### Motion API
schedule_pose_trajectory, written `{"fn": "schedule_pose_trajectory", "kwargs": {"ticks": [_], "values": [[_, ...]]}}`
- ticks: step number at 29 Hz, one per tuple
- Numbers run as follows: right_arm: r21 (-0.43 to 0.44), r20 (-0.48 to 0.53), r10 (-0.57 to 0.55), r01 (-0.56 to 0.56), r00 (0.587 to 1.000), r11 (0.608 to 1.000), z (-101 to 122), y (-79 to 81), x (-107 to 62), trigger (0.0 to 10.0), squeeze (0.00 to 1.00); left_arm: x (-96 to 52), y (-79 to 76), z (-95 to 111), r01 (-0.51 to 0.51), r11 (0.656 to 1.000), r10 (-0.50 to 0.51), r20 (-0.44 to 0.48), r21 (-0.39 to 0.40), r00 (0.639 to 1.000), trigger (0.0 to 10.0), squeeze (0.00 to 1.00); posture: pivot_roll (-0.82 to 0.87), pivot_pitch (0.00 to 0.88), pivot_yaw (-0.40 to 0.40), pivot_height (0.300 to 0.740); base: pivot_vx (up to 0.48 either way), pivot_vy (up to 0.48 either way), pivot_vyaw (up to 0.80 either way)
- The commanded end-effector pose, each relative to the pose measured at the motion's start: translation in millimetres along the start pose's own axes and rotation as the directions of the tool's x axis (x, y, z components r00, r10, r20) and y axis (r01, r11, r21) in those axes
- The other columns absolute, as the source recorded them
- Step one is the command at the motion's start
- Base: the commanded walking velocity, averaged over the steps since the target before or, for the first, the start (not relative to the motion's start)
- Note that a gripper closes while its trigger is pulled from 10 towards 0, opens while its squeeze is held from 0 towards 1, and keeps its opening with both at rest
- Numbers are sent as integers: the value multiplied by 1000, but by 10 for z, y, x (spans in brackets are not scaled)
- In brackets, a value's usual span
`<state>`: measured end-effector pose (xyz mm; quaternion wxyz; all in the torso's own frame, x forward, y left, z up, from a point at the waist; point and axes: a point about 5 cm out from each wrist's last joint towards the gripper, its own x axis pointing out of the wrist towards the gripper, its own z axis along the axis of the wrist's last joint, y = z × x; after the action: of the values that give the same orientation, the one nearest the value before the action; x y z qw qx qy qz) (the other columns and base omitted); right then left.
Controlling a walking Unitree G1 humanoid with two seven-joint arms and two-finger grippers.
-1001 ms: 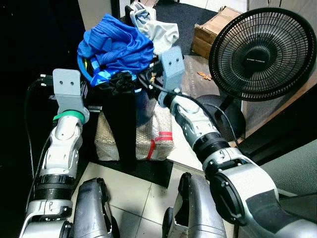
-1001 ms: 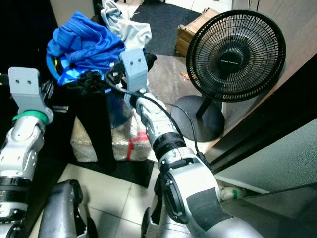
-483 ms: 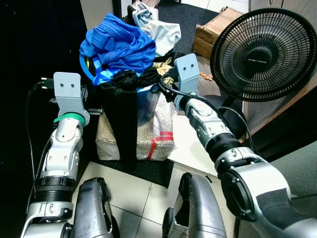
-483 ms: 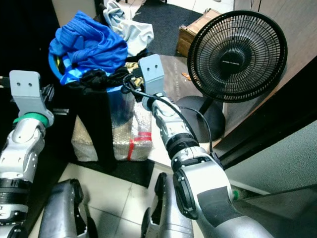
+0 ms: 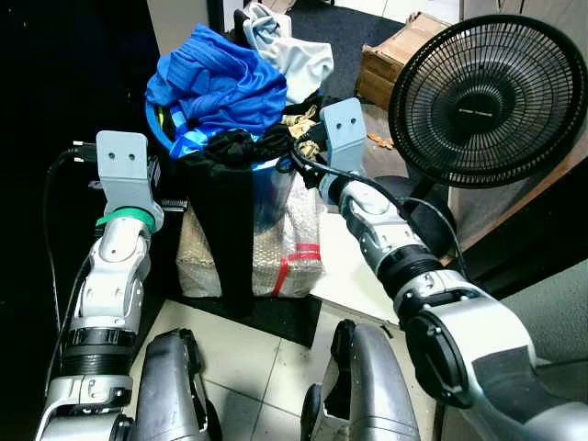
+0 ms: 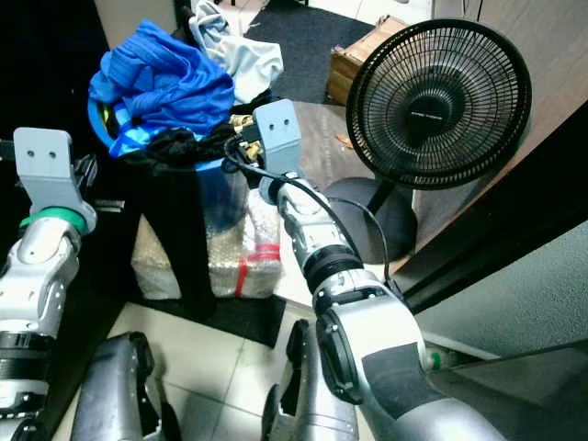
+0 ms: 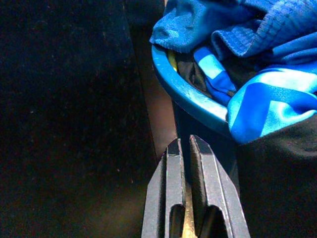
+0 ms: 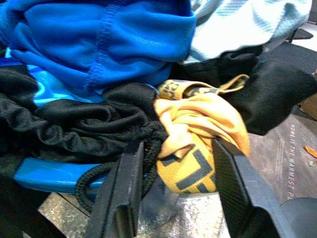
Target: Clothes washing
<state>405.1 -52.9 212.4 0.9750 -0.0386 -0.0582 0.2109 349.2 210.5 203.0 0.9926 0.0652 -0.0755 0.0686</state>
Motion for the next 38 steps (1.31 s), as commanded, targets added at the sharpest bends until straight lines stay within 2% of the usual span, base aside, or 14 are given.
{"fn": "schedule_pose_trajectory", "kwargs": {"ticks": [1, 10, 17, 23, 27, 28, 29, 30, 32, 33, 35, 36, 37, 38], "values": [[9, -91, 3, -2, 996, 1000, -205, 28, -49, 0, 0, -40, -6, -45, 5, 1000, -5, -18, 11, 1000, 10000, 0, 169, 248, -75, 500, 0, 0, 0], [23, -90, -23, 25, 996, 999, -229, -26, -70, 0, 0, -44, 18, -52, 1, 1000, -1, -22, 18, 1000, 10000, 0, 169, 234, -73, 500, 0, 0, 0], [44, -48, -44, 46, 998, 998, -171, -85, -70, 0, 0, -37, -5, -53, 7, 1000, -6, -21, 18, 1000, 10000, 0, 168, 222, -72, 500, 0, 0, 0], [100, 128, -88, 75, 988, 992, 175, -224, -27, 0, 0, -39, 0, -62, 4, 1000, -3, -23, 20, 1000, 10000, 0, 166, 204, -72, 500, 0, 0, 0], [108, 159, -96, 79, 983, 991, 239, -250, -24, 0, 0, -37, 0, -64, 4, 1000, -4, -23, 21, 1000, 10000, 0, 166, 204, -72, 500, 0, 0, 0], [129, 236, -119, 90, 964, 988, 425, -321, -16, 0, 0, -33, 0, -64, 5, 1000, -4, -23, 21, 1000, 10000, 0, 161, 196, -71, 500, 0, 0, 0], [129, 236, -119, 90, 964, 988, 425, -321, -16, 0, 0, -33, 0, -64, 5, 1000, -4, -23, 21, 1000, 10000, 0, 161, 196, -71, 500, 0, 0, 0], [142, 352, -146, 102, 925, 985, 715, -420, -25, 10000, 0, -25, -5, -62, 6, 1000, -6, -22, 20, 1000, 10000, 0, 155, 187, -69, 500, 0, 0, 0], [151, 500, -176, 115, 848, 982, 1119, -544, -78, 10000, 0, -9, -16, -63, 9, 1000, -8, -22, 18, 1000, 10000, 0, 149, 180, -67, 500, 0, 0, 0], [151, 500, -176, 115, 848, 982, 1119, -544, -78, 10000, 0, -9, -16, -63, 9, 1000, -8, -22, 18, 1000, 10000, 0, 149, 180, -67, 500, 0, 0, 0], [139, 592, -182, 123, 785, 983, 1408, -605, -137, 10000, 0, 1, -36, -66, 13, 1000, -12, -22, 16, 1000, 10000, 0, 147, 172, -67, 500, 0, 0, 0], [139, 592, -182, 123, 785, 983, 1408, -605, -137, 10000, 0, 1, -36, -66, 13, 1000, -12, -22, 16, 1000, 10000, 0, 147, 172, -67, 500, 0, 0, 0], [137, 628, -184, 125, 756, 983, 1521, -624, -168, 10000, 0, 3, -42, -66, 14, 1000, -14, -22, 15, 1000, 10000, 0, 147, 172, -67, 500, 0, 0, 0], [137, 628, -184, 125, 756, 983, 1521, -624, -168, 10000, 0, 3, -42, -66, 14, 1000, -14, -22, 15, 1000, 10000, 0, 147, 172, -67, 500, 0, 0, 0]]}}
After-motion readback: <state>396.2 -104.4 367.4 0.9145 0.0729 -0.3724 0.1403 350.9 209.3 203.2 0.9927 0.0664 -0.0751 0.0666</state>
